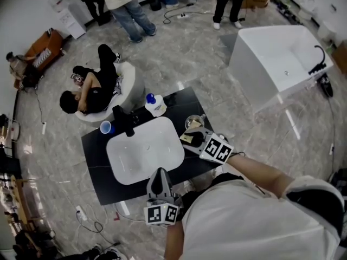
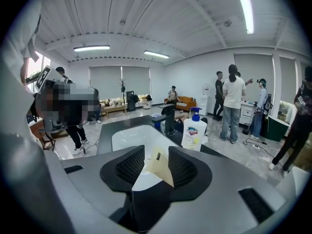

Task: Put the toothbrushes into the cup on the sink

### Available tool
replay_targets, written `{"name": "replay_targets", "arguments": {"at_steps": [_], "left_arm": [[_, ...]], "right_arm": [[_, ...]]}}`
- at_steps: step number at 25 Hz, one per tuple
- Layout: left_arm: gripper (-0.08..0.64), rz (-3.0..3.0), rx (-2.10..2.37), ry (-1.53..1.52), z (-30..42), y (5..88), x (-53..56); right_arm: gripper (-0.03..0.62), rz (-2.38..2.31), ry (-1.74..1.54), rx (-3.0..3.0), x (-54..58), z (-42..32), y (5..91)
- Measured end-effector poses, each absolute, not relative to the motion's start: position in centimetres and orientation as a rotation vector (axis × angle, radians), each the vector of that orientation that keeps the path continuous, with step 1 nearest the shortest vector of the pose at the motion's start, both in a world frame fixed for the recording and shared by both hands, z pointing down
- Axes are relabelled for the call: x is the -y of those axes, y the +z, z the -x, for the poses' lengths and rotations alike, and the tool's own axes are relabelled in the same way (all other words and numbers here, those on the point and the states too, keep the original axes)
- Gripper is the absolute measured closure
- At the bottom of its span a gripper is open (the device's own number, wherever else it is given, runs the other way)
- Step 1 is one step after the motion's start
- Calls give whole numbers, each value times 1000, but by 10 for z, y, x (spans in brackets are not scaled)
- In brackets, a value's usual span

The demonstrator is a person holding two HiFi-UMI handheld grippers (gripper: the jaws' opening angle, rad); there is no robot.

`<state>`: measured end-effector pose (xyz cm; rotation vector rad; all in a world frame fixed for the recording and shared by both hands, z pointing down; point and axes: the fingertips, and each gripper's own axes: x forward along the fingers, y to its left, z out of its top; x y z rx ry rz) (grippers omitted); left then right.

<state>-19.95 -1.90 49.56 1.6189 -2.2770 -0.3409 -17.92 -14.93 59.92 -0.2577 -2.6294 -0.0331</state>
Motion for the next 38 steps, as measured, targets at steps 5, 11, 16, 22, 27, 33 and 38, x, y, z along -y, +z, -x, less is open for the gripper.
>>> {"name": "replay_targets", "arguments": {"at_steps": [5,11,16,22,27,33,38], "left_arm": [[557,-1662,2254,-344,202,497,19],[557,-1727,2205,-351,203,499,21],[557,-1782,2155,-346,200,500,21],[557,-1837,2083,-343,197,508,19],[557,-1893,2024,-346,194,512,17],[557,-1933,1963,-339,188,518,12],[557,-1963,1940,-333,186,517,6]], "right_arm": [[420,182,-34,2664,154,176,589],[420,95,-39,2662,154,164,585],[420,8,-8,2665,153,152,580],[420,-96,26,2662,147,135,580],[420,-186,56,2639,139,117,588],[422,-300,100,2629,134,104,590],[434,-404,139,2635,139,99,586]]}}
